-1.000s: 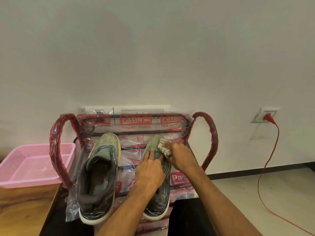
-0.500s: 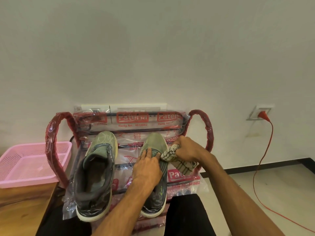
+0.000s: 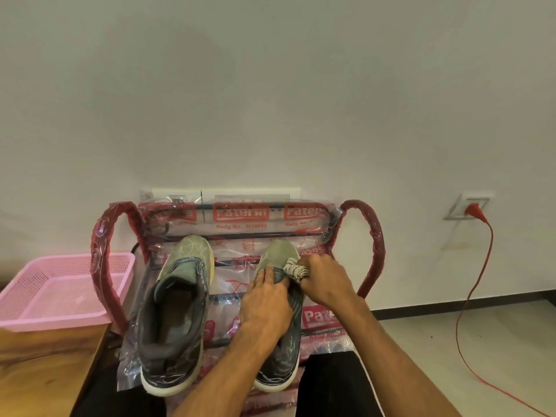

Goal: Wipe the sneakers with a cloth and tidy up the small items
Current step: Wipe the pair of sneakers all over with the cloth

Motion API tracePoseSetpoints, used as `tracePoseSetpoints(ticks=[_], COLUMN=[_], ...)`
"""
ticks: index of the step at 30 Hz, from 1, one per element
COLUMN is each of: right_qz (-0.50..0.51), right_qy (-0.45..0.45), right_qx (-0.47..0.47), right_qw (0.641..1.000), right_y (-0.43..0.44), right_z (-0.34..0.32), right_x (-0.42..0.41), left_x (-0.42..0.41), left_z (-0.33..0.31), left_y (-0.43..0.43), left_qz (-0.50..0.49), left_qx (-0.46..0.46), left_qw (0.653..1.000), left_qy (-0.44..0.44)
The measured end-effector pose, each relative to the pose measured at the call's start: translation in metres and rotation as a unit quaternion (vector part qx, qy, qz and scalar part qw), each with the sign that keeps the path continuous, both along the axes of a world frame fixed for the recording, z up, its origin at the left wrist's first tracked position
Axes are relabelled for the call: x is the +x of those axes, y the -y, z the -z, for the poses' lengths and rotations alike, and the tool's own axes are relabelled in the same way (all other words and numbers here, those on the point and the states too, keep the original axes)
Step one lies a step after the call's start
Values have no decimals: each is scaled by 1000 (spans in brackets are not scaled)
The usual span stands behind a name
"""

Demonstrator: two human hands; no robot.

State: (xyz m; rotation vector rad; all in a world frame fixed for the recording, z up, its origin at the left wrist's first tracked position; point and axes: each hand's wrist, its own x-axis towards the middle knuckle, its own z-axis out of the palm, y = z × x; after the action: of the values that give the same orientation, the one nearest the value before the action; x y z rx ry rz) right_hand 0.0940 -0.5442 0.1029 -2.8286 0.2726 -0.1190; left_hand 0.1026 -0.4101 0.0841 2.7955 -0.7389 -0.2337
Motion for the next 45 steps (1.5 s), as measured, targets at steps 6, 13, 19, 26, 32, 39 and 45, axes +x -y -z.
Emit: tracePoseSetpoints(ticks=[6, 13, 19, 26, 32, 39, 45], right_qz=[18, 36, 57, 95, 50, 105, 117], right_qy=[5, 19, 31, 78, 80, 78, 214], right_qx=[18, 71, 145, 262, 363, 334, 253], right_qw=[1000, 997, 987, 957, 927, 934, 936], right_y=[3, 6, 10, 9, -2, 2, 7], right_z=[2, 3, 9, 11, -1, -3, -9], right_x=[-5, -15, -19, -21, -19, -14, -4], left_x=[-4, -1, 2, -10, -14, -25, -29], left_z=[-12, -38, -39, -47, -59, -57, -45], left_y=[-7, -15, -17, -7, -4, -10, -12], left_qz=[-75, -140, -108, -131, -77, -34, 1], left_qx=[-91, -169, -150, -133, -23, -38, -20], left_qw=[993, 964, 970, 983, 993, 997, 995], left_qy=[16, -149, -160, 2, 89, 65, 97])
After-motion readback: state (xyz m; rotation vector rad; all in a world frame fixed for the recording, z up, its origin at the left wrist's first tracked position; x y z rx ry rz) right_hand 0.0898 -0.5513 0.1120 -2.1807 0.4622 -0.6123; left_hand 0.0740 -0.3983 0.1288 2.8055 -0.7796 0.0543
